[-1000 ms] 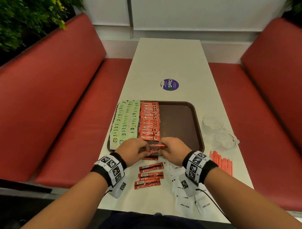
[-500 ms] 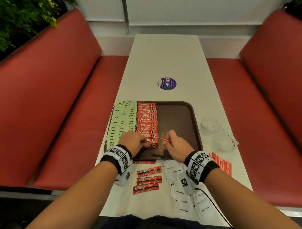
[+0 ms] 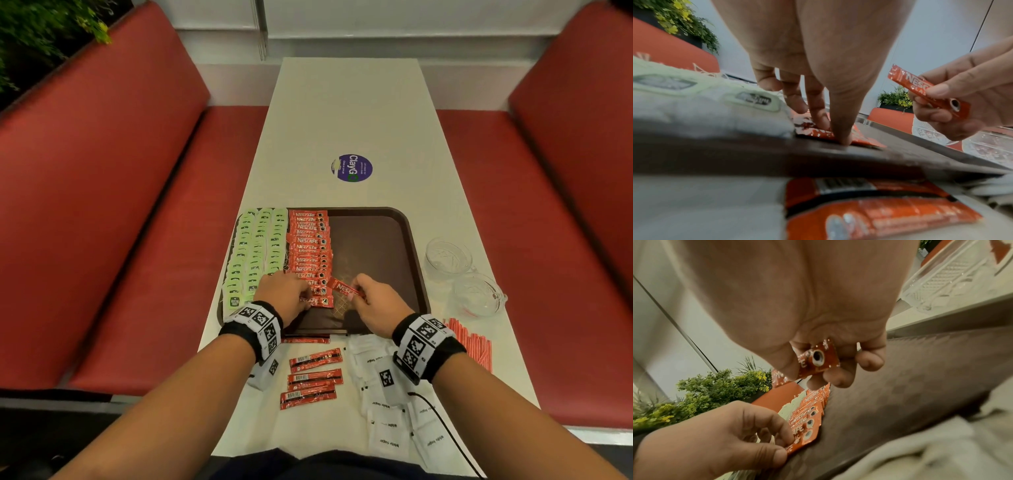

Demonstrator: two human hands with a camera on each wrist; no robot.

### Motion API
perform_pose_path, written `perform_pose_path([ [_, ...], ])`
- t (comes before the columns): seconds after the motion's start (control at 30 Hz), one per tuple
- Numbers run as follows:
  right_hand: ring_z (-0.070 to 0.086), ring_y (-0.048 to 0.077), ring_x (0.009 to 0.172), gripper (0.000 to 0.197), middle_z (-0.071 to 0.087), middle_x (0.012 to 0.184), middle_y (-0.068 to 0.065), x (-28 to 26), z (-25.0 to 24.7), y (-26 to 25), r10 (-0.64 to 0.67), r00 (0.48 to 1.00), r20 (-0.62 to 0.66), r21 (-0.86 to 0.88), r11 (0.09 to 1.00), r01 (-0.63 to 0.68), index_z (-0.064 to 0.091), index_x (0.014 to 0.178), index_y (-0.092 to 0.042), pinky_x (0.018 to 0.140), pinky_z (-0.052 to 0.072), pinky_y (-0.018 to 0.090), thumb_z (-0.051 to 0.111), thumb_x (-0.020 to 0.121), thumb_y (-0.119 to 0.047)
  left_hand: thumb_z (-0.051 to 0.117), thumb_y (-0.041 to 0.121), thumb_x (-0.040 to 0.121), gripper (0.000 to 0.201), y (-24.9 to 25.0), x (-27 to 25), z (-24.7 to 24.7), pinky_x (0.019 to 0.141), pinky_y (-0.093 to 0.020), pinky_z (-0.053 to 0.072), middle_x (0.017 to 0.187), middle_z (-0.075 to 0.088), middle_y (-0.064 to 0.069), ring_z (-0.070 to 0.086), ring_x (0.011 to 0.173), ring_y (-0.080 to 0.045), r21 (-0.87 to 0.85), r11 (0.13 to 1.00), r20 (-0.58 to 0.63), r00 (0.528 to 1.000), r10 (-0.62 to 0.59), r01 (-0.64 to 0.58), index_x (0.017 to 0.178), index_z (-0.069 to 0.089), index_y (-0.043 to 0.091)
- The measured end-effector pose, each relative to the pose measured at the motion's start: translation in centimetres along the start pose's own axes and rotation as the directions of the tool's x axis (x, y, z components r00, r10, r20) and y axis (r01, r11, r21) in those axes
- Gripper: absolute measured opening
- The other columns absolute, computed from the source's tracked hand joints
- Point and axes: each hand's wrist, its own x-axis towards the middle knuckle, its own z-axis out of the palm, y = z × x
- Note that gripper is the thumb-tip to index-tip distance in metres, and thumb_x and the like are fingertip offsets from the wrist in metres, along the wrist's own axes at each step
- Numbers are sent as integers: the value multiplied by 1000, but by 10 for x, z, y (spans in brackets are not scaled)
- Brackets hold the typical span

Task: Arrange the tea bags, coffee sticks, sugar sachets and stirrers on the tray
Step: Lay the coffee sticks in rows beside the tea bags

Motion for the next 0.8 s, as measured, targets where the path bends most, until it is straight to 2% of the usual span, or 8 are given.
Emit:
perform_pose_path([
  [0.17,63,18,75,6,65,85,-2,5,-3,-1,-15,999,34,-59,998,17,56,102,-23,74,56,39,54,102,-29,57,52,93,23,-1,5,-6,93,-40,45,106,63,10,56,104,-18,-51,999,-19,1000,-4,3,106,67,36],
  [0.3,63,17,81,4,67,91,-1,7,-4,-5,-25,998,63,-97,995,31,56,102,-24,78,55,36,55,101,-28,39,48,102,38,0,1,-20,78,-37,47,78,60,10,55,77,-13,-376,925,-196,980,-22,-54,84,63,25],
  [0.37,63,18,83,5,67,92,-1,9,-4,-8,-42,996,73,-100,994,50,56,102,-24,80,55,37,55,101,-28,46,46,101,31,3,-5,-30,75,-30,46,83,63,14,55,79,-7,-480,868,-243,970,8,-127,93,68,26],
  [0.43,63,18,83,6,67,92,-2,10,-4,-12,-63,995,76,-87,994,70,58,102,-23,81,55,38,55,100,-28,59,45,95,20,6,-9,-35,79,-25,42,92,65,19,53,87,-3,-435,874,-229,965,126,-217,104,71,31],
  [0.5,63,19,85,7,68,94,-2,11,-4,-17,-77,995,70,-88,993,83,59,103,-23,81,54,39,57,99,-28,64,41,92,17,7,-11,-30,84,-29,43,96,68,17,53,92,-6,-345,903,-215,958,190,-256,104,73,33],
  [0.57,62,18,93,15,66,103,-3,12,-3,-19,-79,996,36,-83,993,82,57,110,-24,85,53,36,61,97,-29,65,37,92,12,2,-10,-26,86,-34,46,95,69,14,56,92,-10,-338,921,-228,966,119,-193,100,74,32],
  [0.67,55,16,115,46,55,127,-2,10,-2,-15,-81,996,-46,-122,990,75,50,132,-25,99,49,35,68,91,-34,66,36,92,8,-13,-11,-22,89,-36,49,92,70,14,60,88,-10,-360,933,-159,986,-46,-14,94,73,33],
  [0.8,50,14,114,43,51,124,-4,3,-3,-12,-101,995,19,-207,973,103,55,126,-27,100,47,34,71,88,-40,64,42,92,8,-20,-14,-12,93,-39,47,87,67,17,57,94,-13,-215,973,-3,996,-91,88,90,70,37],
])
